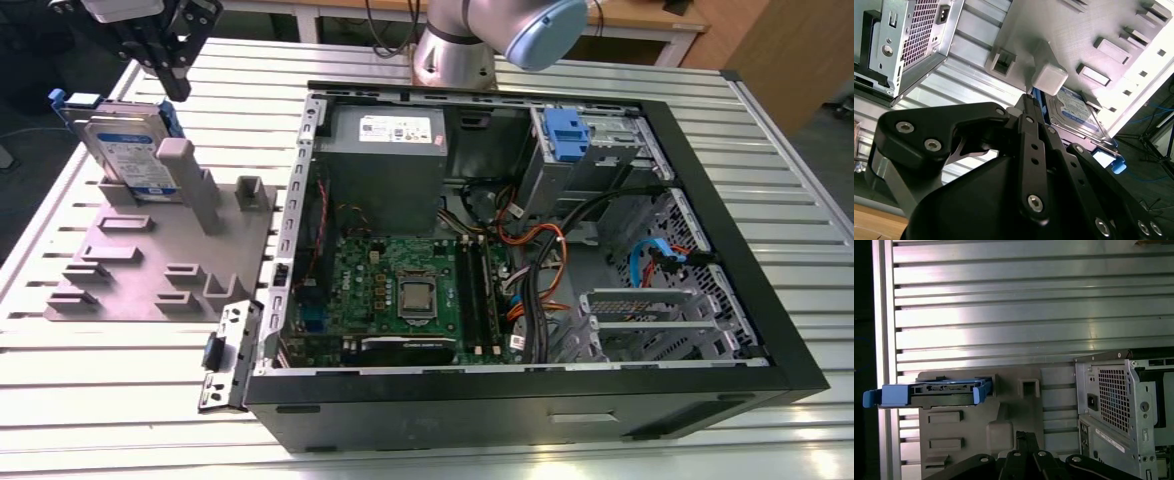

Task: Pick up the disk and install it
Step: 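Reach for the disk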

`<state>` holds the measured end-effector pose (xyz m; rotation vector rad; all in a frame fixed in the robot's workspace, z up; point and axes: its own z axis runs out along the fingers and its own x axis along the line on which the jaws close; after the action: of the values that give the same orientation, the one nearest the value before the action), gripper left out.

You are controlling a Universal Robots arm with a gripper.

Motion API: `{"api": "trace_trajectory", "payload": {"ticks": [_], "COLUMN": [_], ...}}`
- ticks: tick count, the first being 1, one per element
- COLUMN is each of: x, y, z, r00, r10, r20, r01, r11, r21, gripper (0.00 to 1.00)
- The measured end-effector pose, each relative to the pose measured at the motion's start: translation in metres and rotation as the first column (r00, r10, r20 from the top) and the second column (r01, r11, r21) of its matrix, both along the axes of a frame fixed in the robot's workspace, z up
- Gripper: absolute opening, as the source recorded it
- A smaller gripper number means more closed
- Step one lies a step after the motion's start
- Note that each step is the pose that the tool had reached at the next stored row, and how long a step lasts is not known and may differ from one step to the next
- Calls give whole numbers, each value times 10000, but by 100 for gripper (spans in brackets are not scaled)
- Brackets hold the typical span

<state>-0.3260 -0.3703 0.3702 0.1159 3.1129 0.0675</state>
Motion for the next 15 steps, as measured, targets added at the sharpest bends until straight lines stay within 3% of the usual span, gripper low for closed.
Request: {"api": "trace_trajectory", "payload": {"ticks": [6, 8, 10, 15], "x": [-2, -2, -2, -10], "y": [0, 0, 0, 0], "z": [0, -1, -1, -1], "r00": [10000, 10000, 9999, 9999], "r10": [0, -2, -6, -5], "r20": [-13, -57, -141, -147], "r01": [0, 2, 6, 5], "r11": [10000, 10000, 10000, 10000], "r21": [0, 3, 12, 10], "gripper": [11, 11, 11, 11]}}
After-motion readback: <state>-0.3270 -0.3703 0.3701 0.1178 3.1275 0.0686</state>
